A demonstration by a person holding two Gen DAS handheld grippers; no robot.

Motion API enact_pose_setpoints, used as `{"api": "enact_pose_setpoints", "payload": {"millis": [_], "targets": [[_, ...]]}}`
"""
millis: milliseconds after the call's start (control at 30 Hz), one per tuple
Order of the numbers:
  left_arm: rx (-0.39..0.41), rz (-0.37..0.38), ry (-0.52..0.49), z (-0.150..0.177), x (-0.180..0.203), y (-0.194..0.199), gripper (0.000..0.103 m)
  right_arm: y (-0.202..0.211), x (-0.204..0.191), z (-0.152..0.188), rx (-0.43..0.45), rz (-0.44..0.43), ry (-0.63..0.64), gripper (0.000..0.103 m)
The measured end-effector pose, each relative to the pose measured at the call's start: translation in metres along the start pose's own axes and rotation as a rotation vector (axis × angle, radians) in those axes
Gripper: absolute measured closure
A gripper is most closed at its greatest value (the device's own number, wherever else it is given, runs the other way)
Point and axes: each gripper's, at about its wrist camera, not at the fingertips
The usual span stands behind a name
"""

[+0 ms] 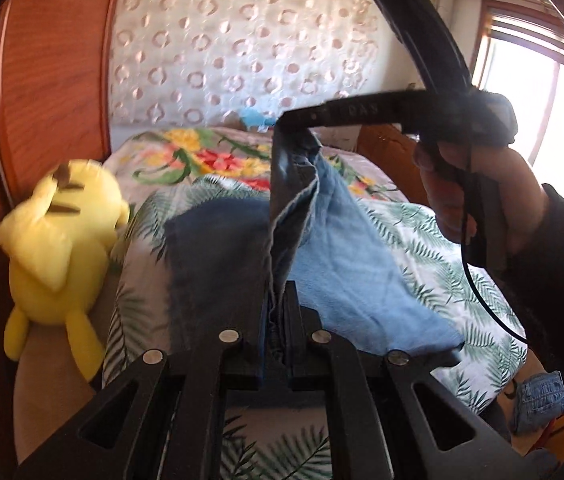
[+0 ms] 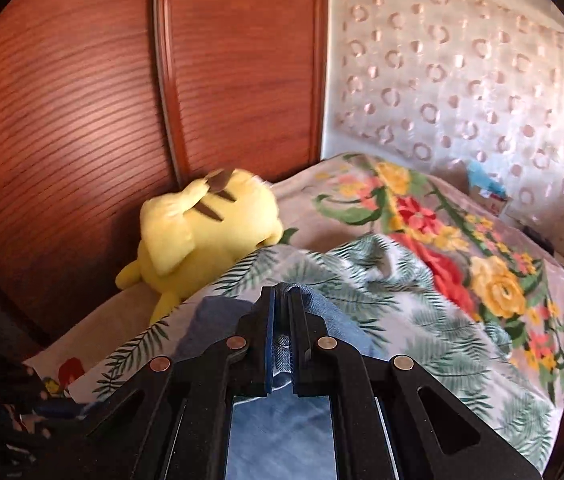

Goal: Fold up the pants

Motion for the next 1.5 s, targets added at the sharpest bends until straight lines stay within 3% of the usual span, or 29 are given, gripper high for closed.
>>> {"api": "enact_pose_setpoints", "payload": {"millis": [267,467,600,667,900,1000,1300,1367,1500], "targets": [[-0.071,0.004,0.063,0.027,-0.026,-0.029,0.096,-0.057,-0.02,-0.019,-0.081,-0.03,0.035,0.097],[-0.099,-0.002,0.072,0.033,-0.031,-0.038,0.096,-0.079,-0.008,-0.032,-0.115,-0.066,-0.039,0.094],[-0.109,-0.008,0.074,0.035,-0.034,-0.039,0.096,-0.072,-0.006,-0.029,-0.084,-0.065,-0.037,0.086],[-0.111,-0.011,0.077,0.035,-0.035,-0.039,0.096,-0.065,-0.006,-0.026,-0.07,-0.083,-0.032,0.071],[-0.114,-0.036,0.068,0.034,-0.032,-0.035,0.093,-0.025,0.003,0.011,0.009,-0.082,-0.05,0.065],[-0.103,-0.084,0.05,0.031,-0.031,-0.03,0.079,-0.014,0.008,0.035,0.019,-0.069,-0.066,0.064],[-0.071,-0.103,0.02,0.017,-0.024,-0.018,0.051,0.017,0.007,0.112,-0.019,-0.033,-0.094,0.064],[-0.058,-0.096,0.001,0.014,-0.017,-0.017,0.032,0.023,0.006,0.128,-0.021,-0.032,-0.108,0.064],[-0.053,-0.079,-0.031,0.008,0.001,-0.022,0.027,0.038,0.004,0.159,-0.011,-0.035,-0.161,0.064]]}}
Point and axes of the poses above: each gripper's, at about its wrist camera, not at the fingertips, and y roughly against the way its jaws point, x to its right, z to its underside, and after that the axes turned 15 degrees about -x, right-handed
